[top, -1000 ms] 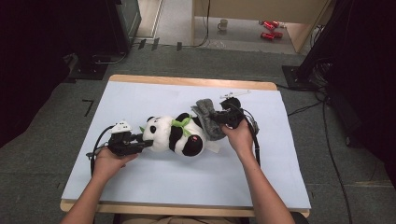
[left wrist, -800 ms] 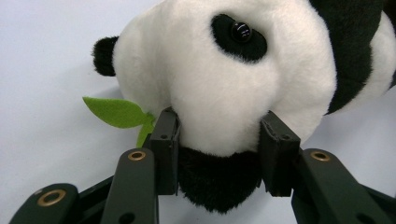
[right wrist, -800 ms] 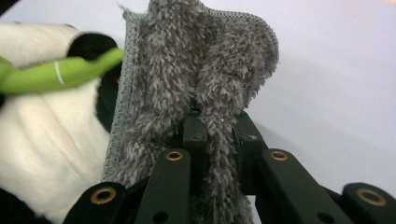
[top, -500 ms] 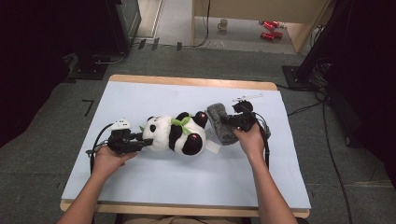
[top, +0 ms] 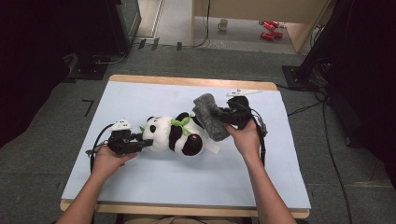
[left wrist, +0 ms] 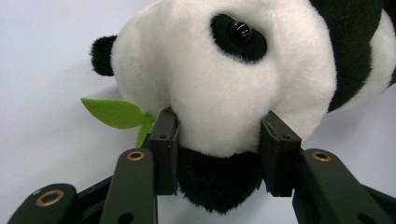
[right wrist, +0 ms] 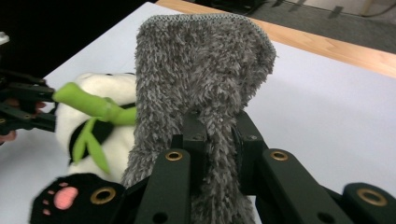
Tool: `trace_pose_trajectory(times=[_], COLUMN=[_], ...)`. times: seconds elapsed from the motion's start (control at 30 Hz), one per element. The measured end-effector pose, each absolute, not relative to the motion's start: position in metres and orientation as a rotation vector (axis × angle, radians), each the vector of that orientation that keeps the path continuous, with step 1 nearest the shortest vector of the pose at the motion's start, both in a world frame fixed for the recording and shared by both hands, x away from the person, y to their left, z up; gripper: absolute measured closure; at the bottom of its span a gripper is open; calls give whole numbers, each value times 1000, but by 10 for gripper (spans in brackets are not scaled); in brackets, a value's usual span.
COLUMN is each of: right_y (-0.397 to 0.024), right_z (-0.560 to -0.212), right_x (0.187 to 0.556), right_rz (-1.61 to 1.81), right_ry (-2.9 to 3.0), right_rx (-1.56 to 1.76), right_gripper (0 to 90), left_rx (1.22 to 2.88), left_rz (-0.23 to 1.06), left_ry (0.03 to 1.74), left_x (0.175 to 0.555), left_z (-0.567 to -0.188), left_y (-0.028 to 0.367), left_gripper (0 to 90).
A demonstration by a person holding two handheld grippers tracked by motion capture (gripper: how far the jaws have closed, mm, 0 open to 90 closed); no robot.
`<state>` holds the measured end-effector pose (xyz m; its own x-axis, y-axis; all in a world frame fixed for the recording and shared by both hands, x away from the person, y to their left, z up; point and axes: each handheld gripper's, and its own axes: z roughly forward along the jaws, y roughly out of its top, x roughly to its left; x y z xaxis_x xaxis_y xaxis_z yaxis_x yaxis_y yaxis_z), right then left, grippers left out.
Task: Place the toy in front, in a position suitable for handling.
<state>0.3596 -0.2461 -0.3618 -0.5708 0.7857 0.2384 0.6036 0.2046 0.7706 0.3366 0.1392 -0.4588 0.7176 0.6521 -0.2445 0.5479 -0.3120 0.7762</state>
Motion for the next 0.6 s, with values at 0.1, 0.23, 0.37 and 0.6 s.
trace_pose_trajectory(times=[0.1, 0.23, 0.37, 0.6], right_y=[-236, -226, -216, -198], right_z=[-359, -355, -352, -363], right_x=[359, 358, 359, 365], right_rz=[1317, 1356, 1397, 1382], right_ry=[2287, 2292, 2295, 2356], right_rx=[1294, 1250, 1211, 1176], right_gripper=[798, 798, 798, 798], left_rx=[1990, 1987, 1988, 1988], left_rz=[146, 158, 174, 172], left_ry=[919, 920, 922, 940], left_x=[336, 334, 332, 330], left_z=[-459, -460, -460, -461], left_y=[139, 138, 137, 137], left_gripper=[559, 557, 554, 553])
